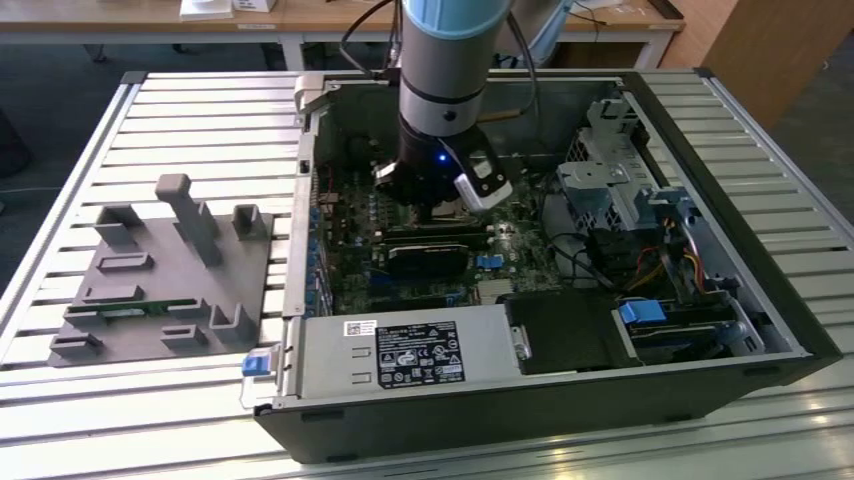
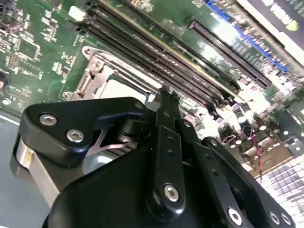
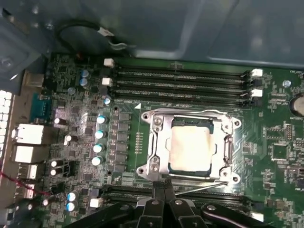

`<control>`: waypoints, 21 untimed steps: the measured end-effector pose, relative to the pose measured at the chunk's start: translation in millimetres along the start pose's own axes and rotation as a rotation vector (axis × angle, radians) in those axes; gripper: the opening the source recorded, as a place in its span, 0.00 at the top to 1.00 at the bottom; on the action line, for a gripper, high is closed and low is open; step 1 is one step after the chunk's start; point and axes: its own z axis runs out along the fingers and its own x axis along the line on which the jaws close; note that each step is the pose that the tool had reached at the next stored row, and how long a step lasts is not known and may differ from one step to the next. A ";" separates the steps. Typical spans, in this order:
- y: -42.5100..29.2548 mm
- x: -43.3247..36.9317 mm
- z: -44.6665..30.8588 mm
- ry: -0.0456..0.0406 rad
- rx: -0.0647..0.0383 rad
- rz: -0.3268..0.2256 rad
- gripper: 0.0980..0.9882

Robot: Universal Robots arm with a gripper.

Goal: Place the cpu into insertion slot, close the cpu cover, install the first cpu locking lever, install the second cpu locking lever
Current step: 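Install the second cpu locking lever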

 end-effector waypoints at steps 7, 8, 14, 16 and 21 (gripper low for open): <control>-2.9 1.8 8.8 -0.0005 -0.010 0.000 0.99; -3.1 1.8 10.2 -0.0006 -0.012 0.000 0.99; -9.0 2.2 10.8 -0.0027 -0.050 -0.001 0.99; -12.9 2.6 10.4 -0.0030 -0.054 -0.001 0.99; -17.7 7.2 10.1 -0.0038 -0.069 -0.001 0.99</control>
